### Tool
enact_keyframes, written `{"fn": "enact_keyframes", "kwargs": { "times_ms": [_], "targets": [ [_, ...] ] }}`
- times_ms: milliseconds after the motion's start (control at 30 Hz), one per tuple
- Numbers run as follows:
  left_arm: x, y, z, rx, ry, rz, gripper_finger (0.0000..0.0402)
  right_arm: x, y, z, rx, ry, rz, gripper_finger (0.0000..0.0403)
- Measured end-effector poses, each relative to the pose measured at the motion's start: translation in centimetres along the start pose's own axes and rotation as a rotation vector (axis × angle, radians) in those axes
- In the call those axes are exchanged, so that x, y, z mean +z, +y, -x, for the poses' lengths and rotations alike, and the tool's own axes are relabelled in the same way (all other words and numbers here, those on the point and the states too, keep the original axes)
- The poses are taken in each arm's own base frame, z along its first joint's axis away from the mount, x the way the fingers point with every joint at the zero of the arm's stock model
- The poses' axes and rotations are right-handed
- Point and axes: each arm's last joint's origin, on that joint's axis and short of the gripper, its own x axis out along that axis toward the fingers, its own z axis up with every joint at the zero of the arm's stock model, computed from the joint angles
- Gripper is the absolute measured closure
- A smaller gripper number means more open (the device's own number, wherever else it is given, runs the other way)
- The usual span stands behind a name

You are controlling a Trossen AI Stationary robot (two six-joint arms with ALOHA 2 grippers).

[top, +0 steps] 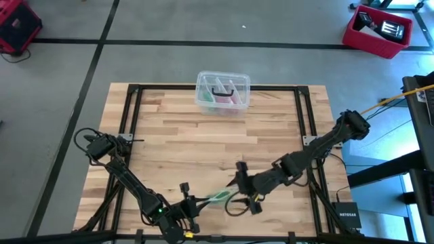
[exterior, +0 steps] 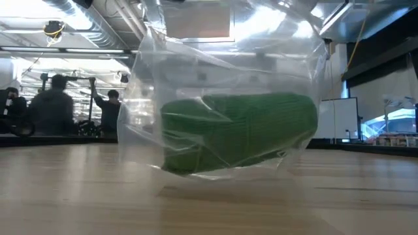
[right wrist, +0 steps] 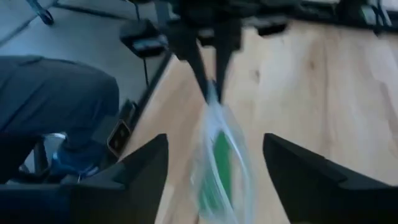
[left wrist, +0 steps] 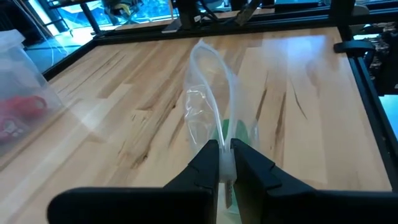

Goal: Roll bandage
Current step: Close the transparent zip lock bag

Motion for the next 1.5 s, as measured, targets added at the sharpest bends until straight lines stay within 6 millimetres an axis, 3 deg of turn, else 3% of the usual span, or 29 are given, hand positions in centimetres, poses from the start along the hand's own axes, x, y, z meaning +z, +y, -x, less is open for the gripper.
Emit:
{"fn": "enact_keyframes", "kwargs": {
  "times_ms": [233,467,1500],
  "targets": [
    [0.0,0.0,0.0,-0.003,-0.001,0.008,0.0377,-0.4,1.1,-4.0,0.025,-0.171,0.040,0.0116],
    [0.0,0.0,0.0,-0.004,-0.002,0.009,0.0377,-2.0,1.2,-6.8,0.010,-0.134,0.049,0.0116],
    [0.2,0.0,-0.2,-0.017,0.002,0.044,0.0377,-1.8,0.5,-7.4,0.024,-0.168,0.004,0.0116]
  ]
}}
